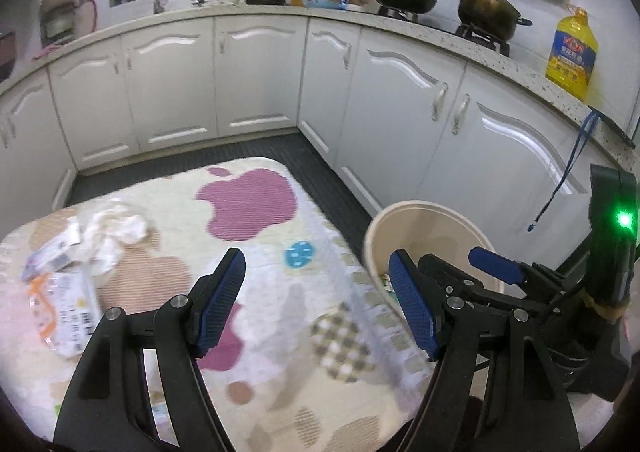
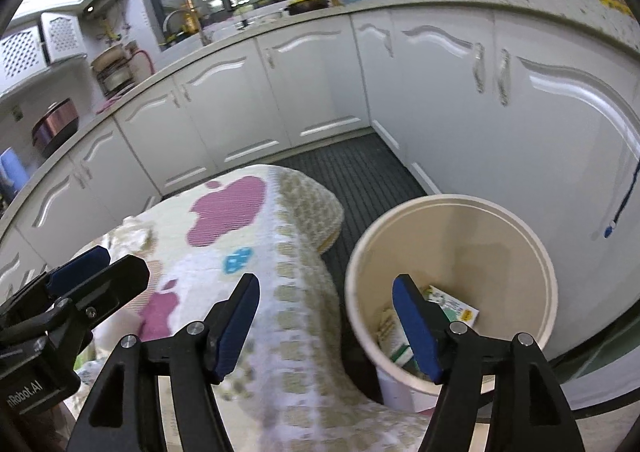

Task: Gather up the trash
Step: 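Move both tools back over the table toward the foam block, then grasp the white foam block with the right tool while the left tool grasps the green-white packet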

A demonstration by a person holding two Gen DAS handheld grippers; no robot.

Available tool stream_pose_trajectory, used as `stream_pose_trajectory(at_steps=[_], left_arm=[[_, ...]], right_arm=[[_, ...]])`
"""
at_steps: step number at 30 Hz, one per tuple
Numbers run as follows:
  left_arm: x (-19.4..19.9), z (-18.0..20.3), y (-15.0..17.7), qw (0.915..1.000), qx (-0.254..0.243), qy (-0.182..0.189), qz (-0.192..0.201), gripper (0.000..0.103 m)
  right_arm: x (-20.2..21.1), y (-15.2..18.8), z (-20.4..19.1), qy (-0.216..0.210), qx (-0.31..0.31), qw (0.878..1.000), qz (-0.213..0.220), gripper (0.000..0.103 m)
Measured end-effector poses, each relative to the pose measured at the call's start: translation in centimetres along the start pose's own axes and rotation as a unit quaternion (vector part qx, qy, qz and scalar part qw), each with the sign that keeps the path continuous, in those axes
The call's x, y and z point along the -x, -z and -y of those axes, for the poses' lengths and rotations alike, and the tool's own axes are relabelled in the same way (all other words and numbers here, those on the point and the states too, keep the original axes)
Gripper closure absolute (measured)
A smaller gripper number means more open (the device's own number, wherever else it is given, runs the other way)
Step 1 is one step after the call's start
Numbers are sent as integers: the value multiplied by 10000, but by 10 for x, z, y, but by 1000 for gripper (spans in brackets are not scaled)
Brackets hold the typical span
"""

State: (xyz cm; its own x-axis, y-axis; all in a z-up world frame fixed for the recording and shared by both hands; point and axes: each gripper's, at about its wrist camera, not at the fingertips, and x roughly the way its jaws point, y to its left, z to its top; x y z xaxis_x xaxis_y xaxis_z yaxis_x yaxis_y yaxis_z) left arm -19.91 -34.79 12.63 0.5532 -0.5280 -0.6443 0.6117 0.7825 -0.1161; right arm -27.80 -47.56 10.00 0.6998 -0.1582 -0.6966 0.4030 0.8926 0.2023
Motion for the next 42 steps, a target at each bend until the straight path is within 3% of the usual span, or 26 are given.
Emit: stream_pose_trajectory(at_steps=[19,30,42], left_arm=[[71,-89,24,9964,473,-623,316,29],[100,-176,54,9926,1060,-565,-187,29],[83,-202,108,9827,1566,-192,-968,29]], right_arm=[[14,7,-99,-581,729,9956,54,32],[5,21,-137,-986,1068,9891,-235,32],[-34,41,-179,-1445,1225,9779,-885,32]])
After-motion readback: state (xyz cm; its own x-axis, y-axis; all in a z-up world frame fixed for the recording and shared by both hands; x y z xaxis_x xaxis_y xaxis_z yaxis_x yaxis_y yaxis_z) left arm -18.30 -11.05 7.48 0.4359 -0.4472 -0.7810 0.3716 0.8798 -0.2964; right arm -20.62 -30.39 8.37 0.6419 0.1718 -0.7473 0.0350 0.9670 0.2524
